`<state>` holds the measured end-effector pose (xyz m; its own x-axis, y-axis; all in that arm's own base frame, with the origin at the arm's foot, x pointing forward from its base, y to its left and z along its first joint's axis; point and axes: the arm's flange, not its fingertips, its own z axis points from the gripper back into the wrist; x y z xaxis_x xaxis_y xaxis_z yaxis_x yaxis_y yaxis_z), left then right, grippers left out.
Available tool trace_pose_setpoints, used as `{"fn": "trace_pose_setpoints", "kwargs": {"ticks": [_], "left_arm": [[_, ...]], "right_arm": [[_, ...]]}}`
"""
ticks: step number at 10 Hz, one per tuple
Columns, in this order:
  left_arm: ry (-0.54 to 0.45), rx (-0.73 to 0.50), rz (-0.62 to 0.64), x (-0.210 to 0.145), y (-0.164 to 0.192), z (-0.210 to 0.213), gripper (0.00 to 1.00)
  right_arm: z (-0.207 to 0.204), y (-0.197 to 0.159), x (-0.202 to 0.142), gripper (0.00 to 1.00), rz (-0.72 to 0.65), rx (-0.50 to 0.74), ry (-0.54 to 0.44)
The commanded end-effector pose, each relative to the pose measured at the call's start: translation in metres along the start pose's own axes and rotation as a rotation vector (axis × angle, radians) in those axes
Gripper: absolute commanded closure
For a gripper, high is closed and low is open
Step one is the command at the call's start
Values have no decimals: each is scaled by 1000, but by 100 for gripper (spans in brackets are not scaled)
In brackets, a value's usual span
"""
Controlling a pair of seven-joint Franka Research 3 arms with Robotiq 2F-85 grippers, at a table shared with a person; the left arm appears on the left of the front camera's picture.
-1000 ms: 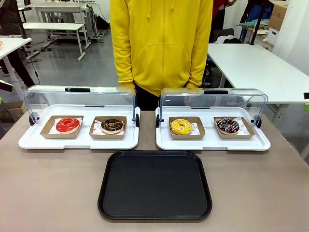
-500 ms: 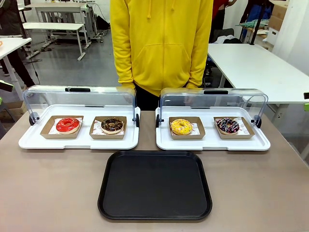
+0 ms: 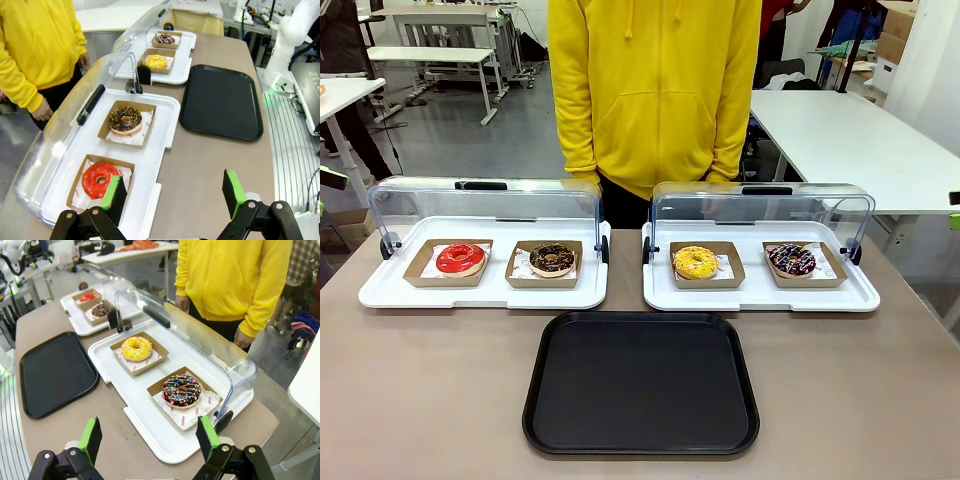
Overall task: Move the second donut from the left to the tray.
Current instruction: Pick up the Paper togo box containing the Donut indicated by the person and place it on the Handle tray.
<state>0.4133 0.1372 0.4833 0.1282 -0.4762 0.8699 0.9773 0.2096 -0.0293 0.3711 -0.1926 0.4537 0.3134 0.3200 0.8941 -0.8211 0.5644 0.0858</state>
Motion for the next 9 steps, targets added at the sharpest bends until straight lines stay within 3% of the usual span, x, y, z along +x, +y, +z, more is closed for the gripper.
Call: {"fn": "trace_pose_setpoints", "kwargs": {"ticks": [1,9], "left_arm": [[-2,-1,-2,3,1,1,0],[-2,-1,-2,3,1,1,0]], "right_arm": [[-1,-2,1,0,18,-5,-24],[-1,-2,1,0,18,-5,-24]]}}
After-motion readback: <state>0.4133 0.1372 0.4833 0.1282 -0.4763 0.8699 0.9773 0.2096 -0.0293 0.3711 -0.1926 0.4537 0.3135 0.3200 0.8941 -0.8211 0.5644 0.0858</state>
